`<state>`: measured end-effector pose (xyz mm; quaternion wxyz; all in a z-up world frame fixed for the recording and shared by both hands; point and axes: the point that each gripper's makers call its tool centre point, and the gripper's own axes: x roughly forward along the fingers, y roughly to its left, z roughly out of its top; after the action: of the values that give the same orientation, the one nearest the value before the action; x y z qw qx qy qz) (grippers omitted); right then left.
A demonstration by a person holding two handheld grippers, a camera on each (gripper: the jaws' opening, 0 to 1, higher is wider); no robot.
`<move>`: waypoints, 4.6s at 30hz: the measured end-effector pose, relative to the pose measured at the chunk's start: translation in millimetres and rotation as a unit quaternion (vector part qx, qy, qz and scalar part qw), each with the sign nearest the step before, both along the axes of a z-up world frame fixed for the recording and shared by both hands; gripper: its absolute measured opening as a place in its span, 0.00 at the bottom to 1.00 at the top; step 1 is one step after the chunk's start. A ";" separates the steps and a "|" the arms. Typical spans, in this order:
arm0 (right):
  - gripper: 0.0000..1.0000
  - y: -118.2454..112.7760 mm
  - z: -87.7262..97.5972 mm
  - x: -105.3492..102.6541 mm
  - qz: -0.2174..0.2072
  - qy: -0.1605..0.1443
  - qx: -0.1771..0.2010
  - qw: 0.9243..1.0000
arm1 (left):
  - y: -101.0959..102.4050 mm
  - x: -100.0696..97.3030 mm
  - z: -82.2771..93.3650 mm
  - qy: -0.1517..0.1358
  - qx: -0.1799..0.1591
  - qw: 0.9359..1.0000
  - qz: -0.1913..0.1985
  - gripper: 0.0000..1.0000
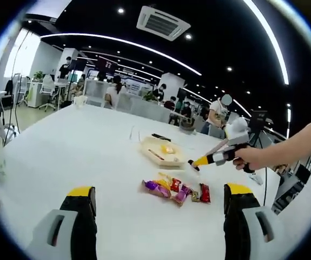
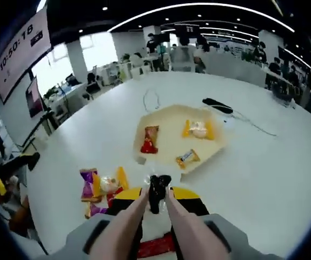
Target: Place the target food into the container with the food tongs after gripping and lifting it, then release it inside without dropping or visibly crushing the food.
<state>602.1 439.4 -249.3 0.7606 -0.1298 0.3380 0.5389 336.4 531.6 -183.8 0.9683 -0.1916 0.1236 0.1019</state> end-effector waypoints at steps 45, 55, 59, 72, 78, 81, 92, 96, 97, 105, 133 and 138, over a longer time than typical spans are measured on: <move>0.18 9.9 34.8 3.4 -0.001 0.005 0.021 1.000 | -26.3 40.6 8.8 -0.019 0.011 0.998 -0.054 0.99; 0.18 21.1 58.6 12.4 0.015 -0.003 0.034 0.999 | -32.0 43.0 14.1 -0.014 0.013 0.997 -0.074 0.99; 0.18 26.4 66.2 17.5 0.028 -0.011 0.026 0.999 | -25.2 43.0 16.8 -0.021 0.016 0.998 -0.063 0.99; 0.18 26.4 70.1 20.1 0.041 -0.017 0.026 0.999 | -32.1 37.6 12.5 -0.022 0.018 0.998 -0.055 0.99; 0.18 24.0 68.0 22.7 0.034 -0.017 0.028 0.999 | -34.8 34.0 12.6 -0.027 0.019 0.998 -0.052 0.99; 0.18 21.6 68.7 20.7 0.025 -0.011 0.032 0.999 | -37.9 35.3 12.1 -0.030 0.009 0.998 -0.053 0.99; 0.19 25.0 82.6 24.0 0.009 -0.014 0.043 0.999 | -39.2 45.0 19.4 -0.040 0.010 0.997 -0.066 0.99; 0.19 26.1 86.5 23.2 0.012 -0.016 0.048 0.999 | -41.2 47.5 25.4 -0.039 0.022 0.996 -0.073 0.99; 0.19 26.0 87.4 23.1 0.014 -0.019 0.047 0.999 | -40.1 48.1 25.8 -0.040 0.020 0.996 -0.072 0.99; 0.19 33.7 90.2 35.4 0.046 -0.042 0.031 0.998 | -40.0 46.1 30.5 -0.051 0.016 0.997 -0.058 0.99; 0.19 28.2 99.8 47.8 0.035 -0.033 0.045 0.998 | -47.9 45.0 29.9 -0.039 0.038 0.996 -0.072 0.99; 0.19 27.8 100.2 53.9 0.034 -0.035 0.040 0.998 | -47.6 45.3 32.4 -0.047 0.033 0.996 -0.067 0.99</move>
<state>656.0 467.2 -149.1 0.7577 -0.1297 0.2846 0.5728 381.8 484.1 -151.4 0.9834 -0.1559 0.0870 0.0320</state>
